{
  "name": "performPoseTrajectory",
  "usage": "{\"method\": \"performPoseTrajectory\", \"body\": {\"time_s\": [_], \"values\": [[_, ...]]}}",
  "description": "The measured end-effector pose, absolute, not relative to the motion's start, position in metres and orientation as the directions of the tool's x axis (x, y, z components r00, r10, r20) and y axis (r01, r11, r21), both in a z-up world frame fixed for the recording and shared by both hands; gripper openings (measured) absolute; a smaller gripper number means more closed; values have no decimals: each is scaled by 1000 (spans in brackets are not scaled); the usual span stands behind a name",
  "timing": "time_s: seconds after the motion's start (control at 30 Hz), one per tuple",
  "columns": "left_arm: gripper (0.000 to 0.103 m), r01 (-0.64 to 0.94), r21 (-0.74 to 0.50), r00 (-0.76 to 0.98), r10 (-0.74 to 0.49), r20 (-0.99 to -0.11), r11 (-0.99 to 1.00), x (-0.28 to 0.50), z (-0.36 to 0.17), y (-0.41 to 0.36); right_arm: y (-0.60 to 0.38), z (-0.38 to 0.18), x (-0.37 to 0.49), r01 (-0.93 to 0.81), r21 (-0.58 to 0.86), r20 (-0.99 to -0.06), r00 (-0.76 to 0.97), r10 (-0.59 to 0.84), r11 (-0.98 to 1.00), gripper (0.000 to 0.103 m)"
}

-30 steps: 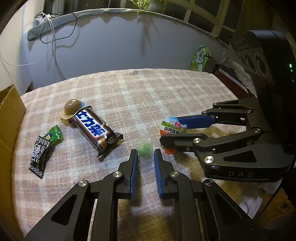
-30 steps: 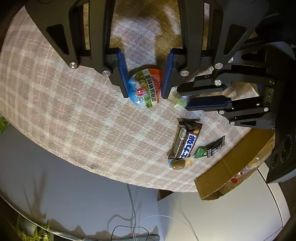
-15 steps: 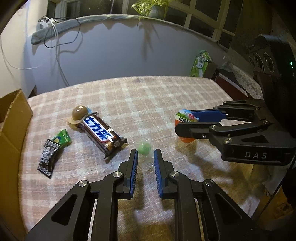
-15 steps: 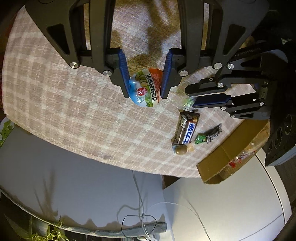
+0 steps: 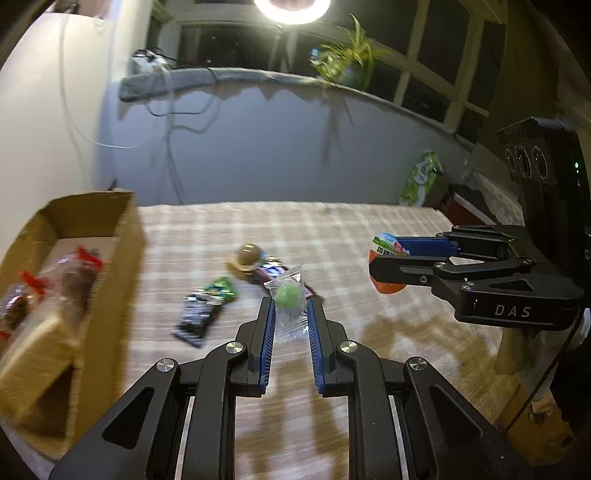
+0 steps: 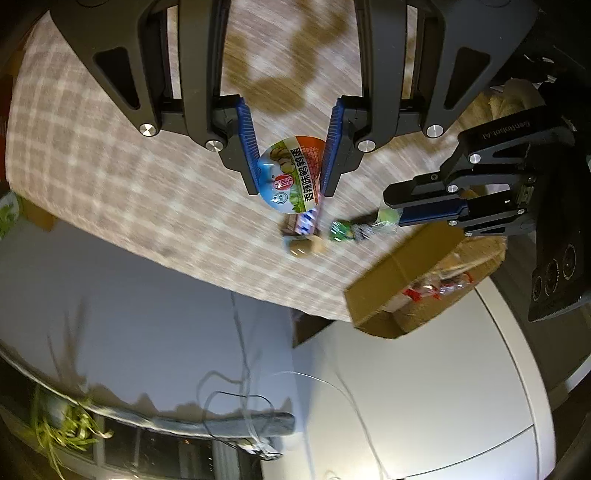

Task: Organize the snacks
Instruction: 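Carry both items into the box and open both grippers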

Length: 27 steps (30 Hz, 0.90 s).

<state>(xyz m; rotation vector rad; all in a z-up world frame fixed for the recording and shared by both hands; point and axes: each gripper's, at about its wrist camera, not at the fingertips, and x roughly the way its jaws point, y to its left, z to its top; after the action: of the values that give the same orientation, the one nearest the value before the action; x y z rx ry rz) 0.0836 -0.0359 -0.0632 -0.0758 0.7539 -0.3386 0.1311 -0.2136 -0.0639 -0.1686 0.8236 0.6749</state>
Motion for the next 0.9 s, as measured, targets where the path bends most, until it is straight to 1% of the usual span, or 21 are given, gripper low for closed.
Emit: {"method": "performPoseTrajectory", "body": {"time_s": [0.47, 0.9], "values": [[16, 106, -218, 770, -218, -599, 970, 63, -43, 56, -113, -41, 133, -729, 109, -698, 428, 574, 676, 34], [16, -29, -243, 800, -124, -587, 970, 50, -42, 125, -21, -38, 142, -805, 115, -707, 345, 617, 582, 34]]}}
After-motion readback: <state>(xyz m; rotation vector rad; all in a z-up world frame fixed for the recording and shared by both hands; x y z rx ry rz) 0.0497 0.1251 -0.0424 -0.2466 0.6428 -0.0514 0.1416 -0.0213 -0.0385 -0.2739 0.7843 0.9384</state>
